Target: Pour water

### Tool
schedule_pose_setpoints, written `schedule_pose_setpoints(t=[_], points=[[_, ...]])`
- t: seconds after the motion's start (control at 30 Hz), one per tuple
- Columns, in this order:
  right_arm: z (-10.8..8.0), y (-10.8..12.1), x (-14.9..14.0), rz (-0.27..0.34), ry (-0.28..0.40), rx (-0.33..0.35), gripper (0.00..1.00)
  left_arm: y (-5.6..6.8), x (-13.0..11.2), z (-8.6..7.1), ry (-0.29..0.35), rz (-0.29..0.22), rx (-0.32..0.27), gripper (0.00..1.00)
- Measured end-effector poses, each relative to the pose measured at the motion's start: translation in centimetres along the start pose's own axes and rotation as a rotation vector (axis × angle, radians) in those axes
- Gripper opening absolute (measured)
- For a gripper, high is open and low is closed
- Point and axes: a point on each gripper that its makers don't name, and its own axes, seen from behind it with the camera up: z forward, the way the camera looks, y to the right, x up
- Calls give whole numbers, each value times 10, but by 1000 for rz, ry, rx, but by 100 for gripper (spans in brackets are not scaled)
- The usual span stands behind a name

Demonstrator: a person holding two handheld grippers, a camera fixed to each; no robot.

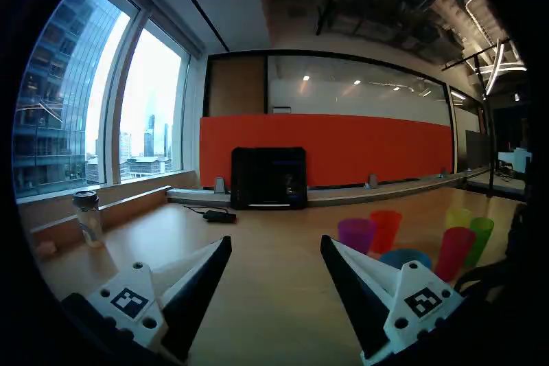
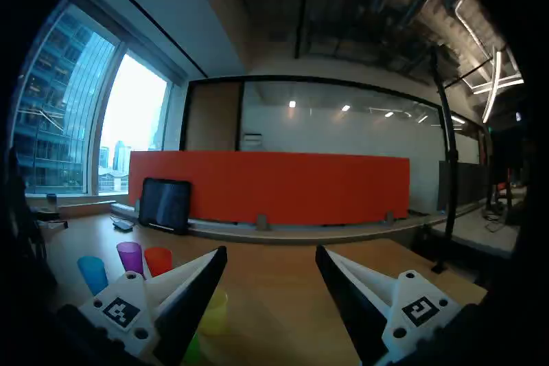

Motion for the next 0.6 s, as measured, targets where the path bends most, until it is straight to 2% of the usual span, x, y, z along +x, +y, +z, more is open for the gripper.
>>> schedule_pose_setpoints(t=[0.3,0.6], points=[[1,4,-22,24,-5,-33,100,0,0,0,0,0,0,96],[-4,10,-39,35,-14,-38,100,0,0,0,0,0,0,96]])
